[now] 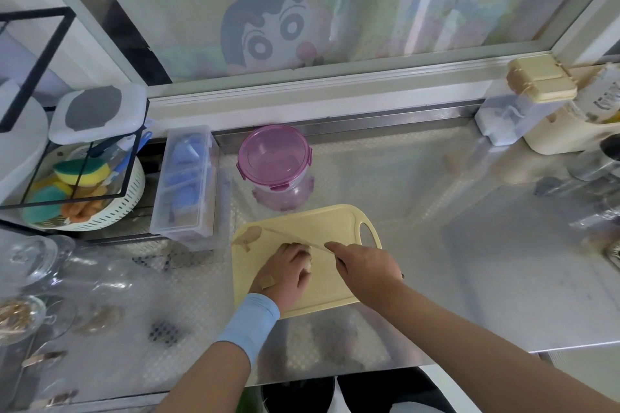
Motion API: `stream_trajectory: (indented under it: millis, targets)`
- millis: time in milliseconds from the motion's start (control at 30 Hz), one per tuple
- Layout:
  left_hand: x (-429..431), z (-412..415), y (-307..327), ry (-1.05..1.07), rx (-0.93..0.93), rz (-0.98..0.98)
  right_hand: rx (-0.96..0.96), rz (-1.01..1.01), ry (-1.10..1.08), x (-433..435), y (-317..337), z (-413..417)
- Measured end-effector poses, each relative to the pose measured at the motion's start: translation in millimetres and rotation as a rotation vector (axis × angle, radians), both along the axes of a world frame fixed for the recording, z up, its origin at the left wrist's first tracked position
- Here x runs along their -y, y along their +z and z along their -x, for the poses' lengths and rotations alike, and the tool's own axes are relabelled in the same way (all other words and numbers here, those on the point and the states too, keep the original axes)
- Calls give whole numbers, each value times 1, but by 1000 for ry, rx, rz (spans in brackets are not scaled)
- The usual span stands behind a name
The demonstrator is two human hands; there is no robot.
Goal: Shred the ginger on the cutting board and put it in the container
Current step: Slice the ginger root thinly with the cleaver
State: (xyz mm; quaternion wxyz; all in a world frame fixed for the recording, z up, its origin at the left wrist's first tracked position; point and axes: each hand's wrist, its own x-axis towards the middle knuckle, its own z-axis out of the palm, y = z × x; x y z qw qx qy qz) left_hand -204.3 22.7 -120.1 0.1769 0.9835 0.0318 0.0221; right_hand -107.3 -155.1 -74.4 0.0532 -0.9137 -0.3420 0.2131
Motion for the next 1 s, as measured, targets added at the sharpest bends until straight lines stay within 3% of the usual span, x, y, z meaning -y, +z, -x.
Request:
stream_trajectory:
  millis: [733,1000]
  targets:
    - [1,3,-5,60,1,2,42,102,71,5,-1,5]
    - [0,6,-6,56,41,96,-5,119,48,-2,2,-4]
